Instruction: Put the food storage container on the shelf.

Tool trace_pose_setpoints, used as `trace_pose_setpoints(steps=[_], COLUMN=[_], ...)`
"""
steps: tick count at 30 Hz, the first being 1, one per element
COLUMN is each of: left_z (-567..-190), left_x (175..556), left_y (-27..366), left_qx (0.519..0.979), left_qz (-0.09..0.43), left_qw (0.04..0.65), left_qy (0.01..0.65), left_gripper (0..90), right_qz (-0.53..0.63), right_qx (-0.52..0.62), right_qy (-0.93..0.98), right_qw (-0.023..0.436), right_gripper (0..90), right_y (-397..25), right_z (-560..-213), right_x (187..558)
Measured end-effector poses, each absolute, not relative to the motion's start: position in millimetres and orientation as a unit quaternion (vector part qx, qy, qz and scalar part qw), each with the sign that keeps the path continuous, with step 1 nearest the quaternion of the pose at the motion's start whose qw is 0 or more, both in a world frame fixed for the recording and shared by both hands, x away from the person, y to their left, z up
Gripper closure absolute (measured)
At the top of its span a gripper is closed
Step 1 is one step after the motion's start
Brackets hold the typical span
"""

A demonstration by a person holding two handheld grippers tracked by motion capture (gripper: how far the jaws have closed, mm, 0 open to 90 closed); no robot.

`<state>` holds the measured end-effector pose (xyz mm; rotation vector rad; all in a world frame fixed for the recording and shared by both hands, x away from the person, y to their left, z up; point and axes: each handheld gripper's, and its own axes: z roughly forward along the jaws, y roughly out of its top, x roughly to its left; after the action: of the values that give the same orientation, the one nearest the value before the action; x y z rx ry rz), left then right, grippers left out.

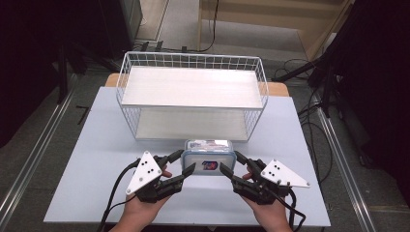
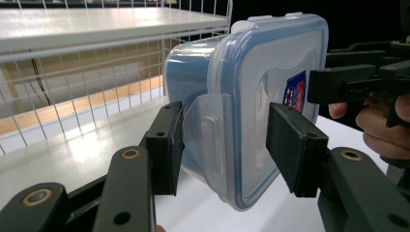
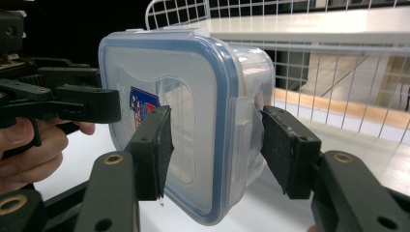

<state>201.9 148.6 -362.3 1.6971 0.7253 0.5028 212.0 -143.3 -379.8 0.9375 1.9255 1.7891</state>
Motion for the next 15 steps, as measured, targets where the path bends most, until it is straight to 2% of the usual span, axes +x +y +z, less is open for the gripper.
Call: trace_pose_setpoints(steps=[15], left_z=[-335], left_x=[209], left_y=[151], left_qx=[0.712], left_qz=[0.234], left_qw=[0.592], left_qy=[0.297], left_gripper=[48.7], right_qz=[0.643], right_qx=[0.314], right_qy=[0.671], right_qw=[0.196], right_gripper=[47.0], right_y=[-141], right_z=[-353], right_x=[219])
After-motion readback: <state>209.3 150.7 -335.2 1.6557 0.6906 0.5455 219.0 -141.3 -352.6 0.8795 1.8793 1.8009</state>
